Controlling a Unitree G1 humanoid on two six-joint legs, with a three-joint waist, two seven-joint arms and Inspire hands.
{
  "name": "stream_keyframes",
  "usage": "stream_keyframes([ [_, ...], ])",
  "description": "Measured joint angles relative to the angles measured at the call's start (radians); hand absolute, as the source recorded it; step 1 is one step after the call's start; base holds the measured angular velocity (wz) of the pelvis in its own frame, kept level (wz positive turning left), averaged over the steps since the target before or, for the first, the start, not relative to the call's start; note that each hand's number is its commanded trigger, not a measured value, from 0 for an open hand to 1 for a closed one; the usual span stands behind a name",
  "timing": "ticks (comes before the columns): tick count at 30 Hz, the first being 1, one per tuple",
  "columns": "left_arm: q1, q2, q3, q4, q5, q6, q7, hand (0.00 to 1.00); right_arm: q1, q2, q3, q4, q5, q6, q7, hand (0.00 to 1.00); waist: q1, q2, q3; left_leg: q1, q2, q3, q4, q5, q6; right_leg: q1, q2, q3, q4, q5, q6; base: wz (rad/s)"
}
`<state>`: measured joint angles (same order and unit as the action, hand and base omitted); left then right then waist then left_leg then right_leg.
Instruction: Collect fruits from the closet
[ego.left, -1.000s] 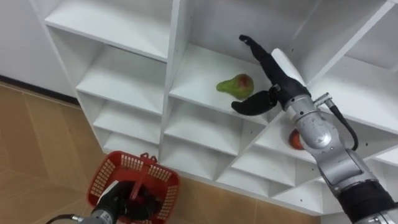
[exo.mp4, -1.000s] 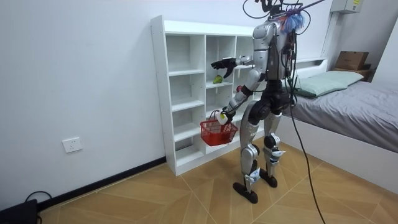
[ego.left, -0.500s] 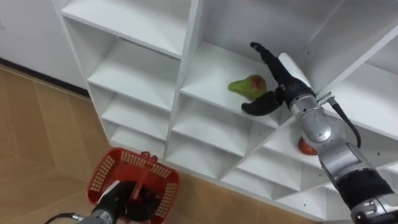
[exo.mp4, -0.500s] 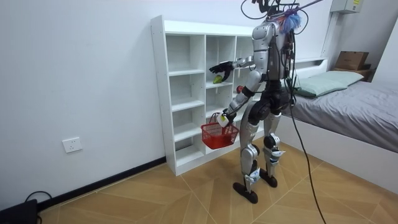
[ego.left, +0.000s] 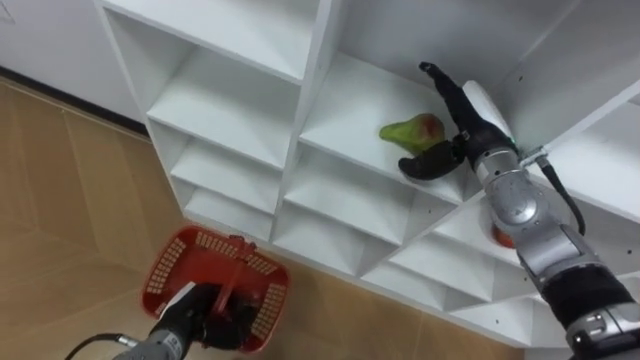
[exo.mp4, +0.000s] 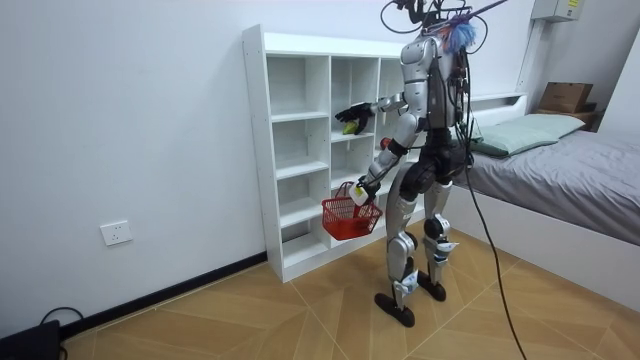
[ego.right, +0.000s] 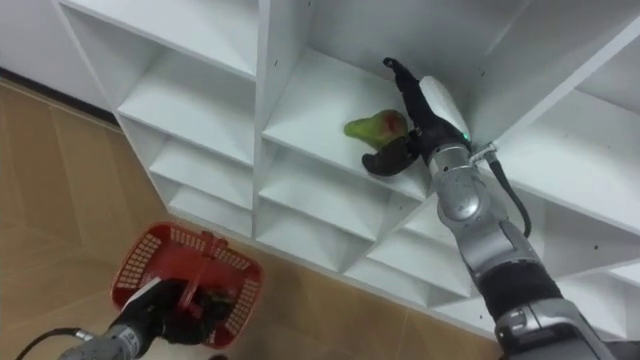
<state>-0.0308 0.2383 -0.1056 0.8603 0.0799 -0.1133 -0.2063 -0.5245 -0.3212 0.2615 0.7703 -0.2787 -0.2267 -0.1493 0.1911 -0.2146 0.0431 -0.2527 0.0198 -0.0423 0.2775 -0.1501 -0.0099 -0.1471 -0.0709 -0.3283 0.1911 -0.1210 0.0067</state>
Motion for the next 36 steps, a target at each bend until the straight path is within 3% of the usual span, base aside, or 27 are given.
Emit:
stream_keyframes([
  [1,-0.004,0.004,-0.015,0.0,0.0,0.0,0.001,1.0,-0.01,0.0,0.001,0.014,0.0,-0.004,-0.003,0.0,0.0,-0.001,0.0034,-0.002,-0.001,0.0,0.0,0.002,0.001,-0.001,-0.001,-0.001,0.0,0.0,0.0,0.0],
  [5,-0.005,0.007,-0.037,0.0,0.001,0.0,0.0,1.0,-0.03,0.0,0.001,0.054,-0.001,-0.005,-0.012,0.0,0.003,-0.001,0.0037,-0.008,-0.002,-0.002,-0.001,0.004,0.001,-0.005,-0.002,-0.005,0.007,0.001,0.001,0.02],
  [22,-0.027,0.004,-0.038,-0.001,0.002,-0.001,0.007,1.0,-0.066,-0.038,-0.011,0.103,-0.006,-0.025,-0.013,0.0,0.007,0.007,0.0087,-0.073,-0.007,-0.027,0.033,0.017,0.004,-0.046,-0.004,-0.021,0.015,0.01,-0.001,0.04],
  [32,-0.032,0.005,-0.087,0.0,0.002,0.007,0.0,1.0,-0.078,-0.044,-0.007,0.132,0.008,-0.019,0.042,0.0,0.011,0.013,0.0079,-0.071,-0.01,-0.035,0.03,0.022,0.003,-0.046,-0.005,-0.02,0.021,0.012,-0.002,0.0],
  [36,-0.032,0.006,-0.106,0.001,0.001,0.014,-0.001,1.0,-0.085,-0.046,0.001,0.143,0.056,0.007,0.093,0.0,0.016,0.013,0.0075,-0.068,-0.011,-0.035,0.03,0.023,0.003,-0.049,-0.009,-0.023,0.031,0.013,-0.003,0.0],
])
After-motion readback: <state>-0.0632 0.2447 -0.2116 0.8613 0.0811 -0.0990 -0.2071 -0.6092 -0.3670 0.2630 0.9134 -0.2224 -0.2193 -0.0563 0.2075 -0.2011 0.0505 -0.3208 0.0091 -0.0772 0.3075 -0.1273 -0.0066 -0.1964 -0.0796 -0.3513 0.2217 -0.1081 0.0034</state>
